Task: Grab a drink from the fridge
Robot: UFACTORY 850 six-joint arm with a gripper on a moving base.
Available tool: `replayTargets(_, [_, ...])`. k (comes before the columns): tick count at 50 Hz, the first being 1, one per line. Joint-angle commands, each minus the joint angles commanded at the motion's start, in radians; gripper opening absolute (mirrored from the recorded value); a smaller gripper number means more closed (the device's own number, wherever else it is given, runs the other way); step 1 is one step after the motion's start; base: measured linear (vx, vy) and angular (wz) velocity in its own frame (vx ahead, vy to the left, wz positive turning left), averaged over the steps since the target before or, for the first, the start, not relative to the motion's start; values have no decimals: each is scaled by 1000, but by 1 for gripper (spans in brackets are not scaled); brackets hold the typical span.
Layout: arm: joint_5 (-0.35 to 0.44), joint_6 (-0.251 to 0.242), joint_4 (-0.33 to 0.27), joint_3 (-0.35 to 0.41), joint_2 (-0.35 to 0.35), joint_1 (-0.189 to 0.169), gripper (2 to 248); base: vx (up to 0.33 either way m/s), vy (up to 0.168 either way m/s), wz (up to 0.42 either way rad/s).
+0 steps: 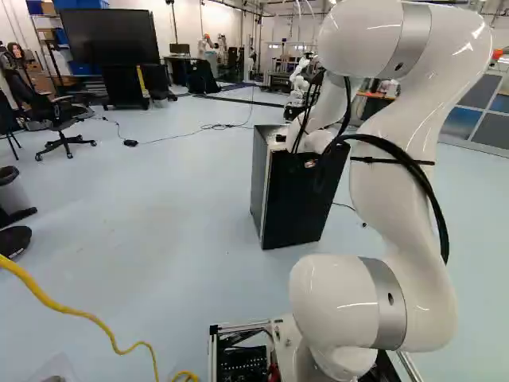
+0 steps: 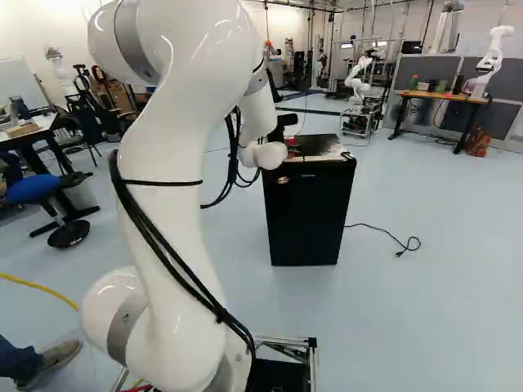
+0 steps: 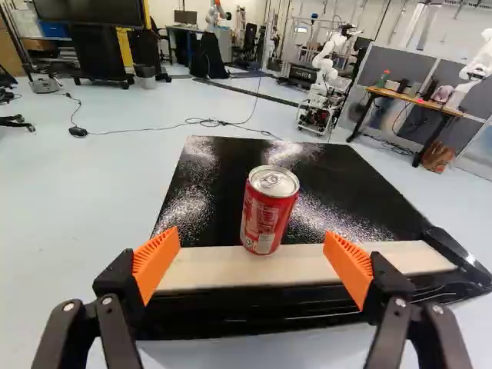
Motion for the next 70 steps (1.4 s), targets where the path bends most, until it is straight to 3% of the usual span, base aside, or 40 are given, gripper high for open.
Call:
replayTargets(27, [0, 0, 44, -134, -101, 9, 247, 0, 0, 0])
replayTargets(48, [0, 0, 45, -147, -111, 9, 242, 0, 0, 0])
replayTargets(49, [0, 0, 45, -147, -111, 9, 206, 0, 0, 0])
replayTargets(53, [0, 0, 45, -147, -111, 9, 206, 0, 0, 0])
replayTargets(54, [0, 0, 45, -147, -111, 9, 168, 0, 0, 0])
replayTargets(58, [0, 0, 45, -147, -111, 9, 168, 0, 0, 0])
replayTargets(59, [0, 0, 45, -147, -111, 9, 130, 0, 0, 0])
replayTargets(64, [0, 0, 45, -147, -109, 9, 130, 0, 0, 0])
replayTargets(65, [0, 0, 45, -147, -108, 9, 98, 0, 0, 0])
replayTargets(70, [0, 0, 45, -146, -101, 9, 98, 0, 0, 0])
